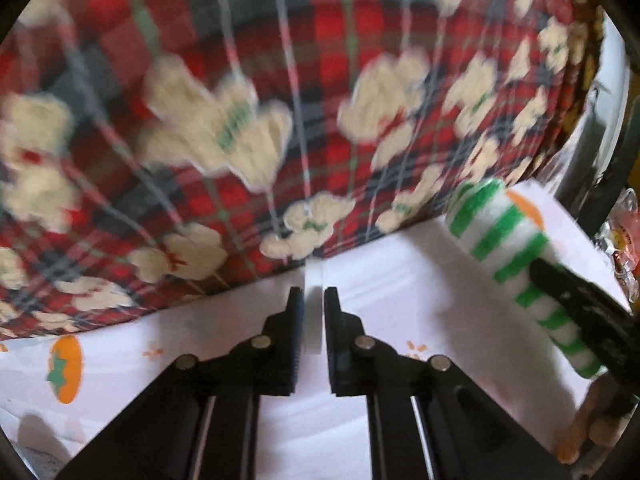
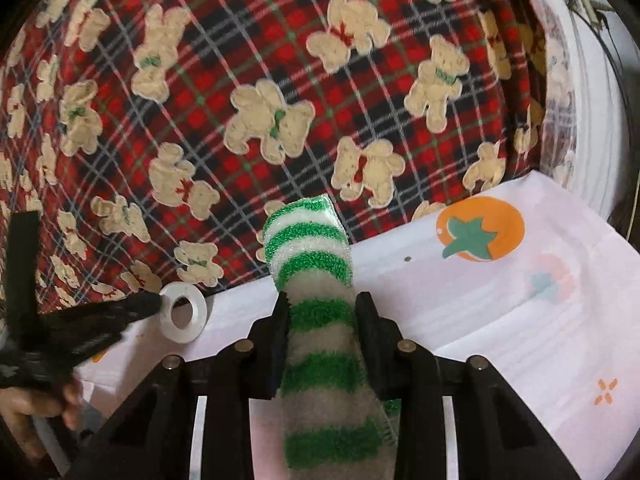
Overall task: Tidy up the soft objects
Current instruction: 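Grasp the white tape roll with the left gripper while the right gripper holds the sock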
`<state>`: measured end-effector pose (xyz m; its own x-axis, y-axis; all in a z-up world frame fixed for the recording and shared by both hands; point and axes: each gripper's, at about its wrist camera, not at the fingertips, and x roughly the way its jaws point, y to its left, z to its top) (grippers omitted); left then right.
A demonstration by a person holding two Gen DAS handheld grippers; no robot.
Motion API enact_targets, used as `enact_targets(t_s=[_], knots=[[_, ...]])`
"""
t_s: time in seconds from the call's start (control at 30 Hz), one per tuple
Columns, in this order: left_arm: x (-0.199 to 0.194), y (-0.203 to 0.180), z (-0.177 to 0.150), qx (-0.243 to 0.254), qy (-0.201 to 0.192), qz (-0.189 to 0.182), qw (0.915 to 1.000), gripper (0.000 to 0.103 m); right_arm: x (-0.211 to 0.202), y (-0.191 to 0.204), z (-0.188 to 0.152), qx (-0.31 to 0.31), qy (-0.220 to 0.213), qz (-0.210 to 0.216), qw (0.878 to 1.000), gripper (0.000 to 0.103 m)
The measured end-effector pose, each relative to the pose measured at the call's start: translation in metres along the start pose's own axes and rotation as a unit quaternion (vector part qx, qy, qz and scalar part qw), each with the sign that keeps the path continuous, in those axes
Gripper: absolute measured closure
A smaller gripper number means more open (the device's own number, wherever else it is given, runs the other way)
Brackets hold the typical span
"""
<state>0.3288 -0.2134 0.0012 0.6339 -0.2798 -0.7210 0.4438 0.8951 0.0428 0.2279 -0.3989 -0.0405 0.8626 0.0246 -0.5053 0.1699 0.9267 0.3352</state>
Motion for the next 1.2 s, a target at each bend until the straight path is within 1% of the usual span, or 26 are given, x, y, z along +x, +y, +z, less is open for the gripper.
enact_targets(t_s=[0.03, 0.1, 0.17, 0.23, 0.3, 0.33, 0.37, 0.4, 0.47, 0.5, 0.53, 0.57, 0.6, 0.63, 0.67, 0.8, 0.87, 0.97, 1.07, 1.17, 1.2], knots=[[-0.011, 0.002, -0.001, 0.001, -0.013, -0.005, 0.9999, 0.095, -0.002, 0.0, 0.0, -0.003, -0.003, -0.002, 1.0, 0.07], [-0.03, -0.001, -0.004, 0.003, -0.025, -0.013, 0.9996, 0.095, -0.006, -0.002, -0.002, -0.006, -0.006, -0.01, 1.0, 0.071], [-0.041, -0.002, -0.009, 0.015, -0.02, -0.008, 0.9996, 0.095, -0.011, -0.006, -0.004, 0.011, -0.005, -0.014, 1.0, 0.071], [-0.036, 0.0, -0.017, 0.027, -0.008, 0.009, 0.9996, 0.09, -0.013, -0.009, -0.007, 0.027, 0.001, -0.013, 1.0, 0.071], [-0.021, 0.002, -0.016, 0.024, 0.001, 0.024, 0.9994, 0.065, -0.016, -0.009, -0.008, 0.03, -0.004, -0.018, 0.999, 0.071], [-0.018, 0.008, -0.02, 0.019, 0.009, 0.029, 0.9994, 0.036, -0.018, -0.008, -0.008, 0.028, -0.008, -0.021, 0.999, 0.071], [-0.016, 0.015, -0.025, 0.014, 0.019, 0.032, 0.9992, 0.019, -0.019, -0.008, -0.008, 0.026, -0.008, -0.021, 0.999, 0.071], [0.0, 0.018, -0.025, 0.009, 0.037, 0.036, 0.9986, 0.019, -0.018, -0.008, -0.008, 0.027, -0.007, -0.02, 0.999, 0.071], [0.018, 0.02, -0.027, 0.005, 0.059, 0.033, 0.9977, 0.019, -0.015, -0.009, -0.007, 0.031, -0.001, -0.014, 0.999, 0.071], [0.024, 0.02, -0.027, 0.003, 0.063, 0.029, 0.9976, 0.022, -0.011, -0.01, -0.006, 0.035, 0.005, -0.009, 0.999, 0.071], [0.035, 0.02, -0.026, 0.001, 0.066, 0.028, 0.9975, 0.039, -0.01, -0.01, -0.006, 0.037, 0.009, -0.005, 0.999, 0.071], [0.042, 0.02, -0.025, -0.001, 0.068, 0.027, 0.9973, 0.078, -0.007, -0.011, -0.006, 0.039, 0.015, 0.001, 0.999, 0.071], [0.05, 0.02, -0.024, -0.002, 0.077, 0.019, 0.9969, 0.095, -0.005, -0.011, -0.007, 0.04, 0.019, 0.005, 0.999, 0.071], [0.059, 0.021, -0.023, -0.006, 0.092, 0.007, 0.9957, 0.095, -0.004, -0.011, -0.007, 0.041, 0.02, 0.006, 0.999, 0.071], [0.063, 0.022, -0.022, -0.014, 0.094, 0.003, 0.9955, 0.096, -0.002, -0.012, -0.007, 0.042, 0.022, 0.007, 0.999, 0.071], [0.058, 0.022, -0.022, -0.016, 0.074, 0.002, 0.9972, 0.096, -0.002, -0.01, -0.008, 0.038, 0.02, 0.008, 0.999, 0.071], [0.041, 0.022, -0.021, -0.018, 0.059, 0.005, 0.9981, 0.096, -0.005, -0.006, -0.007, 0.029, 0.01, 0.005, 1.0, 0.071], [0.007, 0.022, -0.021, -0.021, 0.037, -0.012, 0.999, 0.096, -0.015, -0.002, -0.007, 0.016, 0.001, 0.0, 1.0, 0.071], [-0.036, 0.021, -0.023, -0.007, 0.007, -0.022, 0.9997, 0.096, -0.029, -0.004, -0.004, 0.03, -0.013, 0.0, 0.999, 0.071], [-0.073, 0.02, -0.034, -0.002, -0.012, -0.044, 0.999, 0.096, -0.045, -0.005, -0.003, 0.031, -0.028, -0.009, 0.999, 0.071], [-0.083, 0.023, -0.042, -0.001, -0.016, -0.049, 0.9987, 0.096, -0.052, -0.006, -0.004, 0.034, -0.032, -0.012, 0.999, 0.071]])
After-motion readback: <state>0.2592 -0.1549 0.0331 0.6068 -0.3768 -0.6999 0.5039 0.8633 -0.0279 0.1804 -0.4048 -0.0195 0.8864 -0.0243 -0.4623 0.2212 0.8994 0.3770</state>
